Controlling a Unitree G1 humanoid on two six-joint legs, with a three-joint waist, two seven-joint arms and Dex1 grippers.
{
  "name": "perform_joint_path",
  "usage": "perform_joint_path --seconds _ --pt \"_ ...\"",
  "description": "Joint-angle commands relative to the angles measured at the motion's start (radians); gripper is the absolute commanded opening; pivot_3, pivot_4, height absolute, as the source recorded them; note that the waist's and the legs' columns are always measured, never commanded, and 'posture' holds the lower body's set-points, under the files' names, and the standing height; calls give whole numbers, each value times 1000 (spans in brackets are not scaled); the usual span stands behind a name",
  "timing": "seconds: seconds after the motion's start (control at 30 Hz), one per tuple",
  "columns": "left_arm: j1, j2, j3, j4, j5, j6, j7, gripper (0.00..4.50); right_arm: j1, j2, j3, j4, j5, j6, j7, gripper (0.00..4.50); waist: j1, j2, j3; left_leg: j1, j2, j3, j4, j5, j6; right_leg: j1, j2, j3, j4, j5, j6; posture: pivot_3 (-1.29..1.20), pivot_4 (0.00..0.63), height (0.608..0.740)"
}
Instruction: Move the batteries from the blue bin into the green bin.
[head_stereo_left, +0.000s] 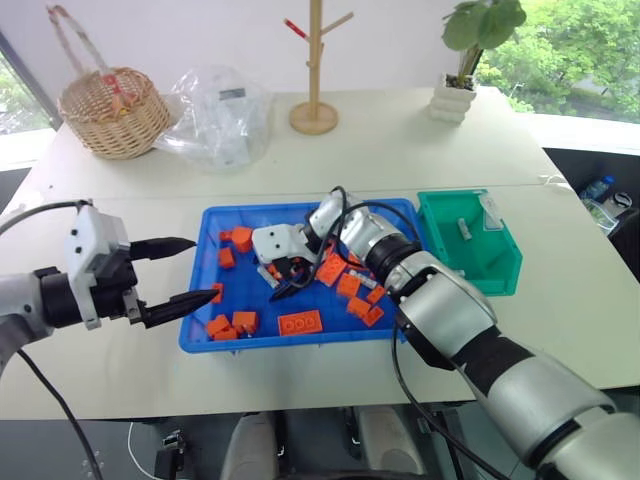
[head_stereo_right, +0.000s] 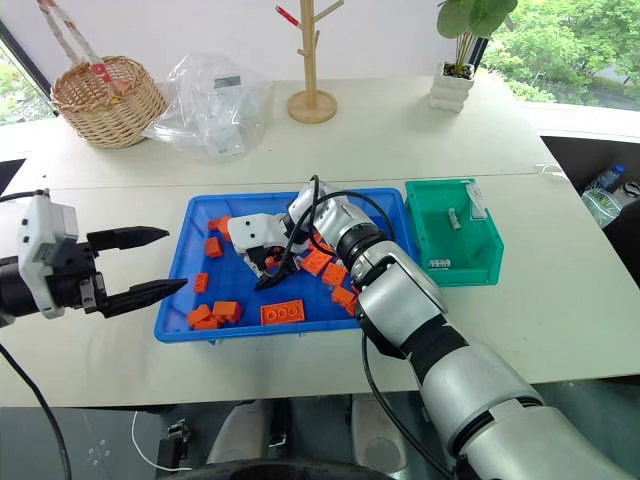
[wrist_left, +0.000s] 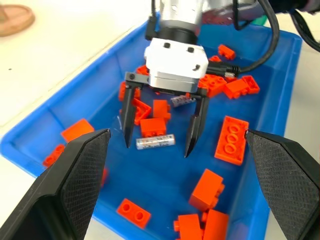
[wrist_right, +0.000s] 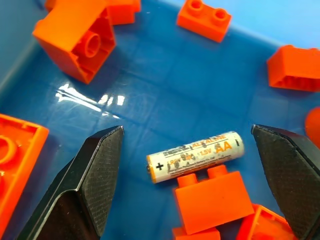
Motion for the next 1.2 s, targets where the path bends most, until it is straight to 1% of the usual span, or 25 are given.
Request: perform_joint_path --seconds 0.03,0.07,0.1,0.2,0.3,0.37,0.43,0.5,0.57,0.63,0.67,0.73,0.83,0.9,0.97,1.1,1.17,1.2 --pt "-20 15 16 -14 -12 -9 -3 4500 -8 -8 -23 3 -4 -10 34 3011 0 0 0 0 0 0 0 0 0 0 0 0 0 0 0 0 150 736" --pt "-26 17 11 -10 -13 -10 -3 4500 -7 -13 -25 -1 -4 -15 47 2473 0 0 0 0 0 0 0 0 0 0 0 0 0 0 0 0 150 736" --pt "-34 18 2 -5 -11 -13 -5 4500 -5 -17 -33 -9 3 -18 62 2171 1 0 0 0 0 0 0 0 0 0 0 0 0 0 0 0 150 736" --pt "-61 19 -27 11 -7 -18 -11 4500 -11 -19 -80 -46 54 11 107 2189 1 0 0 0 0 0 0 0 -1 0 0 0 0 0 0 0 150 736" --pt "-98 16 -65 38 0 -26 -19 4500 -14 -31 -151 -154 139 88 164 2189 1 0 0 0 0 0 0 0 -1 0 0 0 0 0 0 0 150 736" --pt "-122 12 -96 58 10 -37 -28 4500 5 -51 -197 -294 197 193 165 2189 1 0 0 0 0 0 0 0 -1 0 0 0 0 0 0 0 150 736" --pt "-164 2 -143 84 24 -51 -30 4500 49 -99 -260 -509 256 366 114 2189 4 1 0 0 1 0 0 0 -1 0 0 -1 0 0 0 0 150 736" --pt "-206 -12 -194 109 40 -66 -36 4500 108 -169 -327 -741 300 581 35 2189 17 0 0 -1 1 -1 -1 0 -1 0 -1 -1 0 0 0 0 150 736" --pt "-249 -30 -245 132 56 -80 -43 4500 191 -267 -386 -959 321 740 -31 2189 32 0 0 -1 0 -1 0 0 -1 0 -2 -2 -1 0 0 0 150 736" --pt "-294 -51 -291 156 71 -91 -48 4500 289 -385 -446 -1141 330 862 -78 2189 49 0 0 -1 -2 -1 0 0 -1 0 -4 -2 -2 0 -1 0 150 736" --pt "-321 -63 -317 173 82 -99 -53 4500 361 -465 -491 -1227 326 917 -101 2189 52 -1 -1 -1 -3 -1 0 0 -1 1 -5 -2 -3 0 -1 0 150 736" --pt "-363 -82 -357 207 103 -116 -67 4500 503 -608 -587 -1360 317 1024 -145 2189 60 -1 0 -1 -7 1 0 -1 0 0 -11 -3 -2 -2 -3 0 150 736" --pt "-397 -95 -384 241 119 -130 -90 4500 666 -734 -684 -1491 339 1116 -193 2189 57 0 0 -2 -9 3 0 -2 3 0 -13 -5 -4 -2 -3 0 150 736" --pt "-415 -102 -399 262 128 -140 -106 4500 757 -784 -754 -1551 360 1161 -221 2189 47 0 0 -1 -9 6 0 -3 5 0 -12 -5 -4 -2 -3 0 150 736" --pt "-431 -108 -412 279 138 -148 -120 4500 817 -812 -804 -1581 381 1190 -252 2189 37 0 0 0 -8 6 1 -3 5 0 -8 -4 -4 -2 -2 0 150 736" --pt "-464 -124 -431 308 155 -158 -134 4500 894 -818 -872 -1583 405 1227 -334 2189 33 0 0 1 -5 3 2 -3 5 1 -1 -3 -3 -2 -2 0 150 736" --pt "-474 -130 -436 316 161 -161 -139 4500 915 -817 -868 -1590 427 1224 -353 3253 30 0 0 1 -5 2 2 -2 5 1 0 -3 -3 -2 -2 0 150 736" --pt "-477 -133 -437 318 164 -162 -141 4500 921 -821 -861 -1589 432 1220 -363 3676 29 -1 1 1 -5 2 2 -2 5 1 1 -3 -2 -2 -2 0 150 736"
